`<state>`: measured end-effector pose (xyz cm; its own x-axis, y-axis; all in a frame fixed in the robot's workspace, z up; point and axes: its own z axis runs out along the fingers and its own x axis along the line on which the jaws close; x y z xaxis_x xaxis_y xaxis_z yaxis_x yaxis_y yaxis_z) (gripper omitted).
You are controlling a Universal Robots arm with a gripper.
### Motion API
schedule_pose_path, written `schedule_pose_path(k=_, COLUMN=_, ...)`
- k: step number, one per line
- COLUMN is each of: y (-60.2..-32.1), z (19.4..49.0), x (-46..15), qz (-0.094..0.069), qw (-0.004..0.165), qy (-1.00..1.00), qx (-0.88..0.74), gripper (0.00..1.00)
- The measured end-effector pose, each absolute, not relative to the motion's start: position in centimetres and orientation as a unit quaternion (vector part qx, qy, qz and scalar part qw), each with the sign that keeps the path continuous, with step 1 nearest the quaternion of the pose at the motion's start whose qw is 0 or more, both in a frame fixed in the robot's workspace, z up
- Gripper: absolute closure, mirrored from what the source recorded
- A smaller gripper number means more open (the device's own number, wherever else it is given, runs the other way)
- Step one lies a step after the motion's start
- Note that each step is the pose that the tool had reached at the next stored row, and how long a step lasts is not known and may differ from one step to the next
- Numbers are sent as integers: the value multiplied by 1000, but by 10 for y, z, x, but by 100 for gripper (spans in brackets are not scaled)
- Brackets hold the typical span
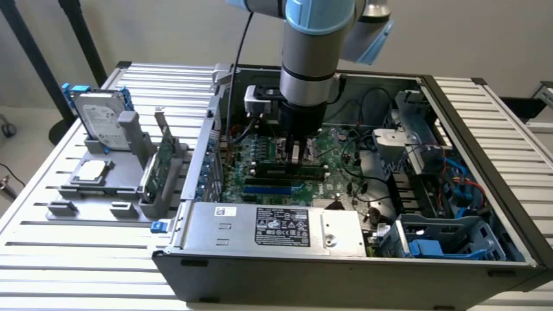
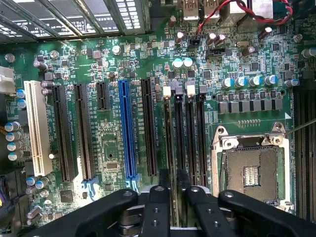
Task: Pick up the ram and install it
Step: 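Insert the ram into the slot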
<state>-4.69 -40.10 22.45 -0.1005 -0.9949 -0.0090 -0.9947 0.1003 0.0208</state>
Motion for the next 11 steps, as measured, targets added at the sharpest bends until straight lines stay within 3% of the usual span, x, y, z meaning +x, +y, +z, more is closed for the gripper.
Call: schedule_pose_path(k=11, y=-401, z=247, x=-47, qz=-14, qw=0, qy=-742, qx=671, gripper=78)
